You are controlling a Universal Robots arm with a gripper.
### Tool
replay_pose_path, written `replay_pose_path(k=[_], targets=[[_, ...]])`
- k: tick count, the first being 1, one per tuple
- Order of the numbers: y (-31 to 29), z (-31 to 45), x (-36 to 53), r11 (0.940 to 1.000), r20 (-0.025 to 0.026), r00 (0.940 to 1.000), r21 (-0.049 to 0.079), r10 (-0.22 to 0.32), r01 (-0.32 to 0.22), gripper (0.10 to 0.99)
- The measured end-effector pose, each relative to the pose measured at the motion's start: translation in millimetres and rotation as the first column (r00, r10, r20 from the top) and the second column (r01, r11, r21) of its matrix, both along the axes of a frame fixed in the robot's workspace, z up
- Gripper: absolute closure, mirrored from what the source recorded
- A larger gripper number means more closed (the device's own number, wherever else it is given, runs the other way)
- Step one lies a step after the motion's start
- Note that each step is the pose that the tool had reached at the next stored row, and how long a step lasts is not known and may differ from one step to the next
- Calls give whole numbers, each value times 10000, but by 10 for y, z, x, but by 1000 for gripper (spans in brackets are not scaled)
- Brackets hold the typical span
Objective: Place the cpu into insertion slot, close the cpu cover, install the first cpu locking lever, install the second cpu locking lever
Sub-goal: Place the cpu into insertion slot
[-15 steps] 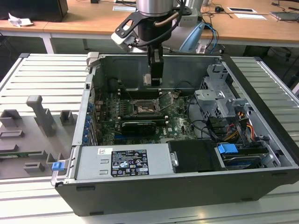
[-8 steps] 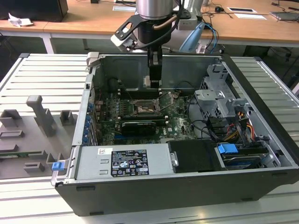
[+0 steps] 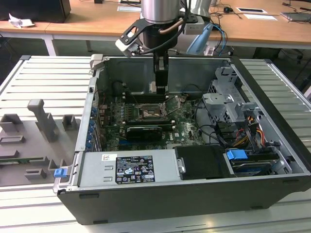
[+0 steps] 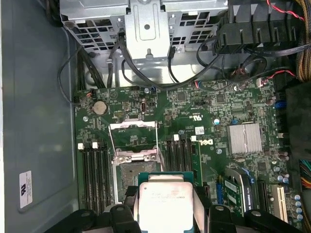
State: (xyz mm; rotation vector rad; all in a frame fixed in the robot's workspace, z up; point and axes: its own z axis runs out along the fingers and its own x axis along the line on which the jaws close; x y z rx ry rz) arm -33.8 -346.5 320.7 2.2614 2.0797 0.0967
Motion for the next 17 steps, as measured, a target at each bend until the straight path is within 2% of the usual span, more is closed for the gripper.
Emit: replay_pose_path(k=[5,17], targets=[[0,-72,0,10000,-1,10000,-18,2,-2,549],[0,-157,0,10000,0,10000,-58,4,-4,549]])
